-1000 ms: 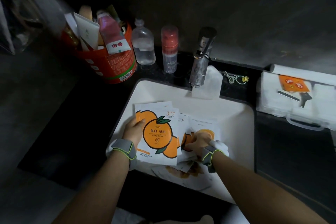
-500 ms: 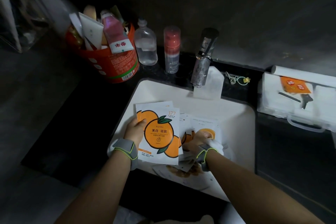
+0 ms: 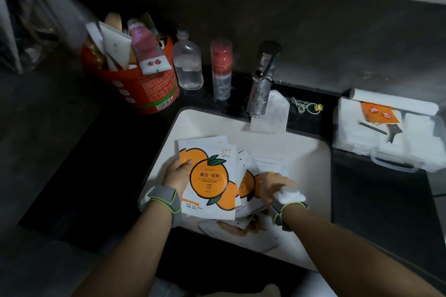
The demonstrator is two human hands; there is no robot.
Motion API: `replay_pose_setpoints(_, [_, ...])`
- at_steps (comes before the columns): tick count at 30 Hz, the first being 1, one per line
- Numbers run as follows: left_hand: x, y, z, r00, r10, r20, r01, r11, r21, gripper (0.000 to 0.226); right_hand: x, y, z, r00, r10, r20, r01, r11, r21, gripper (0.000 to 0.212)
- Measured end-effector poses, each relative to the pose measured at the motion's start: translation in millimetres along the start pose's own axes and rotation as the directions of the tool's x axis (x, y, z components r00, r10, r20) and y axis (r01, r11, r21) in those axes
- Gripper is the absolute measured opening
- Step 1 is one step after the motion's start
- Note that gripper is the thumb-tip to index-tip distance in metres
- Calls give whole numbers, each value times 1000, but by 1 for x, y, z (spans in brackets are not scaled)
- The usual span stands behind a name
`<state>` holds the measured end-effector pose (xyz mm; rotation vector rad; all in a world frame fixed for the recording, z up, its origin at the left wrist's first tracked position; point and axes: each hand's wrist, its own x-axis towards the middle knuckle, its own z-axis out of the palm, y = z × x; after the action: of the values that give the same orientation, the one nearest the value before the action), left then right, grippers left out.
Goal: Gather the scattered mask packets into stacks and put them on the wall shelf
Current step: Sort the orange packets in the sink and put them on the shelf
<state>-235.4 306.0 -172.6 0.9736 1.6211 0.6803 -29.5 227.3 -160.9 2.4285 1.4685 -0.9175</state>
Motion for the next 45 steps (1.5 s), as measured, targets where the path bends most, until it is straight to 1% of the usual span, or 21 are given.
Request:
replay_pose_setpoints(1, [0, 0, 1, 1000, -1, 4, 1, 1000, -6, 18, -1, 5, -2, 1000, -3, -19, 2, 999, -50, 25])
replay_pose_setpoints(3, [-2, 2, 2, 1000, 5, 11, -5, 1000, -15, 22, 1, 9, -1, 997, -8, -70, 3, 998, -58, 20])
replay_pose_setpoints(5, [-3, 3, 2, 1000, 8, 11, -8, 1000, -24, 24, 2, 11, 2, 986, -4, -167, 14, 998, 61, 13])
replay_pose_setpoints(7, [-3, 3, 1, 1000, 15, 13, -15, 1000, -15, 19, 2, 16, 3, 958, 58, -281, 32, 952, 305, 20])
replay_pose_setpoints(9, [-3, 1, 0, 1000, 19, 13, -19, 1000, -17, 11, -1, 19, -4, 929, 138, -344, 66, 852, 520, 17])
replay_pose_setpoints(12, [-4, 1, -1, 1000, 28, 0, -28, 1000, -4, 11, -1, 22, -18, 912, 141, -385, 165, 733, 660, 8])
replay_pose_setpoints(13, [-5, 1, -1, 1000, 23, -3, -23, 1000, -11, 12, -1, 22, -23, 909, 143, -391, 200, 674, 712, 12])
replay_pose_setpoints(15, [-6, 0, -1, 1000, 6, -17, -7, 1000, -18, 15, -5, 17, -34, 914, 153, -377, 255, 506, 824, 23])
replay_pose_setpoints(17, [-7, -2, -2, 999, -16, -49, 16, 1000, 3, 21, -12, 10, -46, 923, 141, -358, 285, 373, 883, 25])
replay_pose_setpoints(21, [-8, -3, -2, 992, -62, -107, 65, 998, 22, 25, -22, -6, -56, 934, 88, -347, 328, 178, 928, 25])
replay_pose_setpoints(23, [-8, -3, -1, 992, -69, -107, 70, 998, 5, 28, -26, -14, -56, 938, 76, -337, 336, 28, 941, 24])
replay_pose_setpoints(24, [-8, -4, -1, 992, -73, -105, 74, 997, -1, 27, -27, -17, -55, 942, 67, -329, 331, -27, 943, 23])
replay_pose_setpoints(25, [-10, -2, -1, 993, -79, -93, 78, 997, -8, 26, -28, -19, -53, 946, 54, -318, 320, -35, 947, 22])
replay_pose_setpoints(26, [-11, -1, 0, 993, -79, -82, 78, 997, -25, 27, -30, -21, -51, 951, 45, -307, 307, 6, 952, 21])
replay_pose_setpoints(30, [-16, 12, 0, 993, -121, -6, 120, 991, -67, 36, -28, -20, -31, 945, 5, -328, 307, 343, 888, 22])
replay_pose_setpoints(33, [-17, 18, -2, 993, -114, 10, 114, 991, -74, 38, -23, -15, -9, 946, -21, -322, 285, 521, 805, 18])
replay_pose_setpoints(35, [-17, 18, -3, 995, -95, 7, 95, 991, -97, 41, -23, -15, -1, 954, -5, -300, 251, 559, 790, 13])
replay_pose_setpoints(39, [-17, 17, -2, 995, -96, -11, 94, 987, -128, 49, -22, -16, 6, 963, -32, -268, 237, 577, 782, 21])
replay_pose_setpoints(41, [-16, 15, 0, 995, -92, 26, 95, 979, -182, 56, -22, -16, 9, 968, -52, -247, 226, 616, 755, 17])
replay_pose_setpoints(42, [-17, 15, 0, 996, -81, 38, 86, 979, -184, 54, -20, -16, 11, 971, -59, -234, 217, 632, 744, 14])
replay_pose_setpoints(45, [-17, 12, 2, 999, 28, 44, -19, 980, -200, 23, -14, -12, 19, 973, -71, -218, 212, 643, 736, 14])
